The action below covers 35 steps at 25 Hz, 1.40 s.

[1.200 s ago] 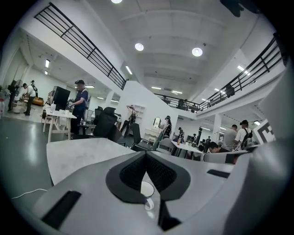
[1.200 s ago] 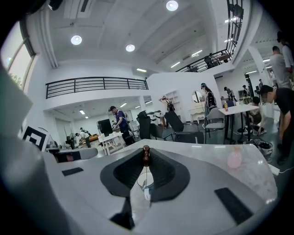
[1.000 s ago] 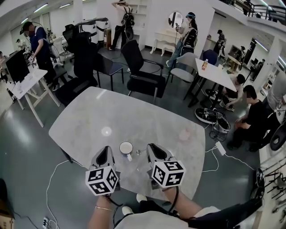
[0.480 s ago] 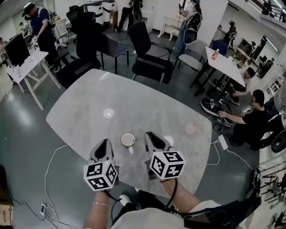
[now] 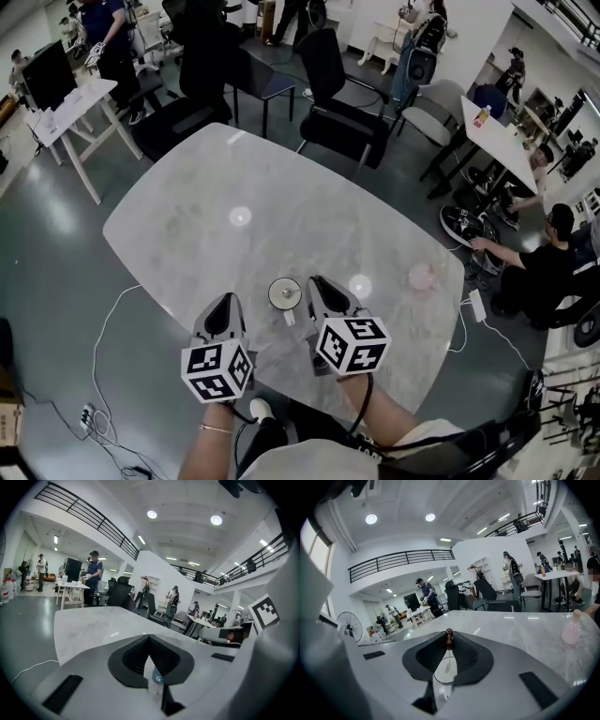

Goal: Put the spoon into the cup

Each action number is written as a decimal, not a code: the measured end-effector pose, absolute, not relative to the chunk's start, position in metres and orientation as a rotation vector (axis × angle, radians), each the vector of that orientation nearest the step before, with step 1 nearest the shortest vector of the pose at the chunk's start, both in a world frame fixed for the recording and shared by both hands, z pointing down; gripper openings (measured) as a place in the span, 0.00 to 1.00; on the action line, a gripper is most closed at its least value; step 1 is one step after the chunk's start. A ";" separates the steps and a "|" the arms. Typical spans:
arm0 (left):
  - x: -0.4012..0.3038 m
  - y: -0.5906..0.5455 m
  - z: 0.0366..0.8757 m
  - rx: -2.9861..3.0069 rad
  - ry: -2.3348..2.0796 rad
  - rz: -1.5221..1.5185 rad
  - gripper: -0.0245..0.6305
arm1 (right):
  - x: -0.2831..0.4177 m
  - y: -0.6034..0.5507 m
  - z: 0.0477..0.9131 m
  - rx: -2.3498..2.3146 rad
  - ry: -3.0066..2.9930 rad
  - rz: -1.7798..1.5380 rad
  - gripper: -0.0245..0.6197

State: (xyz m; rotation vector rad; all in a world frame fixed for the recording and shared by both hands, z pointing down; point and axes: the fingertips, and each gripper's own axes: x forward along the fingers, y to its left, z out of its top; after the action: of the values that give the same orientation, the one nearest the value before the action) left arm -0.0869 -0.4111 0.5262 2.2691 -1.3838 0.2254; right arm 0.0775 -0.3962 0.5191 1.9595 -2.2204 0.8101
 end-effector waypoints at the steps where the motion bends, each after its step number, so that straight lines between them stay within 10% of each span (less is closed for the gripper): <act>1: -0.086 -0.411 0.528 2.265 -1.384 0.227 0.06 | 0.077 -0.397 0.524 1.952 -2.215 0.819 0.13; 35: -0.100 -0.406 0.529 2.244 -1.391 0.214 0.06 | 0.080 -0.394 0.556 1.973 -2.104 0.893 0.31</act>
State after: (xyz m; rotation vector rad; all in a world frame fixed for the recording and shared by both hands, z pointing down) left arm -0.1002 -0.4056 0.5285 2.2439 -1.3907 0.2136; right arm 0.0797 -0.3944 0.5560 1.9728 -2.1036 0.8928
